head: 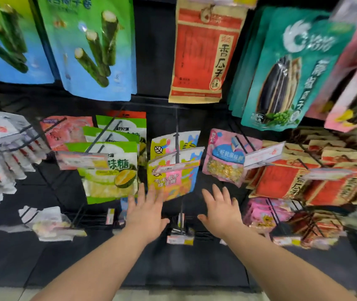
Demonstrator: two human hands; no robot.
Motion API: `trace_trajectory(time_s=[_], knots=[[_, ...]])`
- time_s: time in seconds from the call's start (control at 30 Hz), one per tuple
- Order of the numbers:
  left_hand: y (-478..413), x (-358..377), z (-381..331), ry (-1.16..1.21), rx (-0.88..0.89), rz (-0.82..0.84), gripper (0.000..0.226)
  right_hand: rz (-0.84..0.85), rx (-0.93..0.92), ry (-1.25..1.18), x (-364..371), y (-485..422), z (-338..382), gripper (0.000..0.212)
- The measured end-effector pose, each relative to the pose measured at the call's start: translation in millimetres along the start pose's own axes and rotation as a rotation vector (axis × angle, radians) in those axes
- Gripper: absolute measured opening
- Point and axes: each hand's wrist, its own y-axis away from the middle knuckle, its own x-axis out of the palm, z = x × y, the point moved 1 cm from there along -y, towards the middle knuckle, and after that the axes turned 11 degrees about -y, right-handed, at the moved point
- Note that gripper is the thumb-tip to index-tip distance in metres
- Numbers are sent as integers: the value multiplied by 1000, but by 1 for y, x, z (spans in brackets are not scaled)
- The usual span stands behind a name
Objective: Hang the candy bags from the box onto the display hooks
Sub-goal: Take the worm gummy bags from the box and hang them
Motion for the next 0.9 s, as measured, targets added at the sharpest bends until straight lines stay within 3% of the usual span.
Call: trace_trajectory(time_s=[0.37,0.9], knots=[[54,-36,-51,2,338,-74,86,-134,274,-32,0,130,-27,69],[180,-82,-293,-121,935,-190,86,-313,970,-215,31,403,-212,72]])
